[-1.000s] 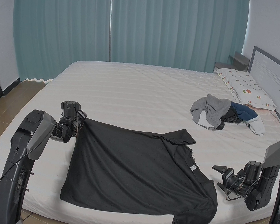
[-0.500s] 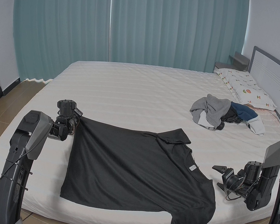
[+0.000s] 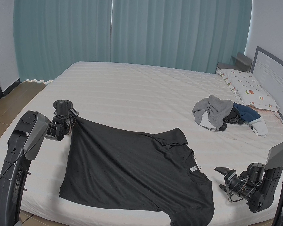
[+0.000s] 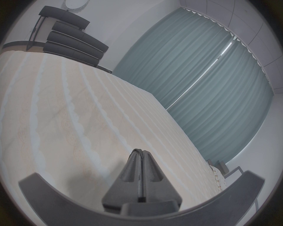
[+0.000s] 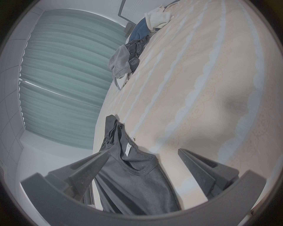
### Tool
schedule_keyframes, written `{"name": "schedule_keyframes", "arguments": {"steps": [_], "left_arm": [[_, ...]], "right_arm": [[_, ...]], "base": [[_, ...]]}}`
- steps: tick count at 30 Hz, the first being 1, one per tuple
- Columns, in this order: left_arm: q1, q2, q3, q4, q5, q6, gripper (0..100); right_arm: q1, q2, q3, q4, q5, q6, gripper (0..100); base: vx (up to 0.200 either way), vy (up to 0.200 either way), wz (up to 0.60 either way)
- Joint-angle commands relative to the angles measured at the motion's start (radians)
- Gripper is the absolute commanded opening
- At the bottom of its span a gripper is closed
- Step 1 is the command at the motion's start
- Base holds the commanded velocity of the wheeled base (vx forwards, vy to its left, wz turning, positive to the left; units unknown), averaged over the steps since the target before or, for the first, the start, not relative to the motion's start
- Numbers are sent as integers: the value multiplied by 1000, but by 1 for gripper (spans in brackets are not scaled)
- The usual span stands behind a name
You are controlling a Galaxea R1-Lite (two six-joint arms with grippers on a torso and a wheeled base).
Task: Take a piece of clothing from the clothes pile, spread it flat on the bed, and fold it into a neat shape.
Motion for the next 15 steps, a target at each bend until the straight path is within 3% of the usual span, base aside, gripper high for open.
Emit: {"name": "schedule_keyframes", "arguments": {"steps": [1,8,9,15], "left_arm": [[7,-3,0,0,0,-1,0],[12,-13,9,20,-1,-2,0],[10,-13,9,27,-1,-2,100],[12,-16,26,41,-3,-13,100]], "right_arm": [[0,0,0,0,0,0,100],[0,0,0,0,0,0,100],[0,0,0,0,0,0,100],[0,0,0,0,0,-1,100]], "base": [[0,0,0],[0,0,0],[0,0,0],[0,0,0]]}}
